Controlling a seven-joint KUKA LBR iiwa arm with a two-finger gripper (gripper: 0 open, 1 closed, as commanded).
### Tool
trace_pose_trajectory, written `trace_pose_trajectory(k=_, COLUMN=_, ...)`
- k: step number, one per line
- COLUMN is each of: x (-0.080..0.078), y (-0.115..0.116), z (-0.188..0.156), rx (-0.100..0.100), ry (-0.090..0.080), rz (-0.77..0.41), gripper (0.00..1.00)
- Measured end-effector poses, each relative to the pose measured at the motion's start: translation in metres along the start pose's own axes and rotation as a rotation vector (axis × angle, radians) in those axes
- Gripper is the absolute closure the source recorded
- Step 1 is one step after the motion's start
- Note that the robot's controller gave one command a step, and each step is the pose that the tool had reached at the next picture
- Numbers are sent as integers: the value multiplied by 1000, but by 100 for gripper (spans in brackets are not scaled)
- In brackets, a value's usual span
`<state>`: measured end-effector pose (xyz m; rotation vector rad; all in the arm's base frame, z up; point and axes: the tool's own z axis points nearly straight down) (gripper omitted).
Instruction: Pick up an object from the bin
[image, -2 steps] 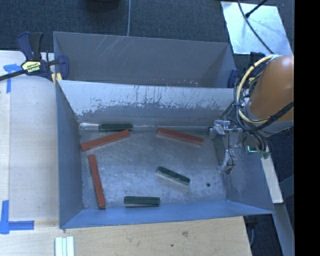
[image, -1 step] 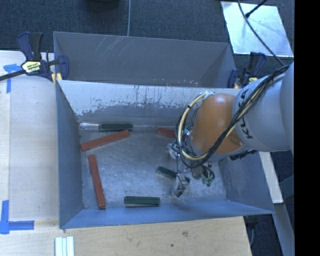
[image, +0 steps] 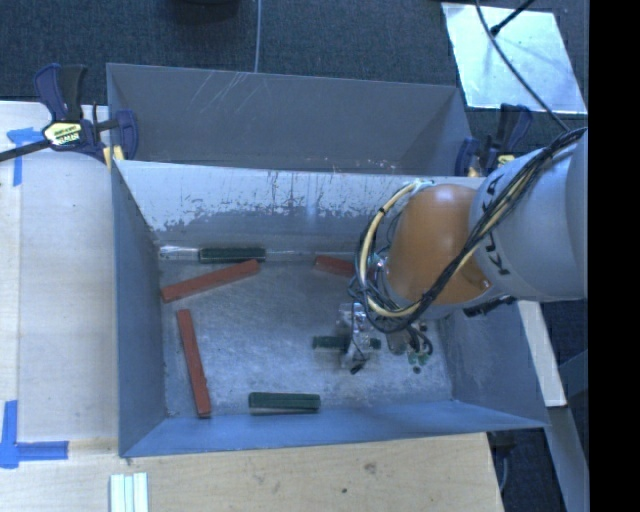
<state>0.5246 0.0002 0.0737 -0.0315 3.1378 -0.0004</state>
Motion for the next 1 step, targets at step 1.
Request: trace_pose_trajectory(k=1, x=-24, y=-15, z=-130, rx=0, ry=-10, rz=45, gripper=100)
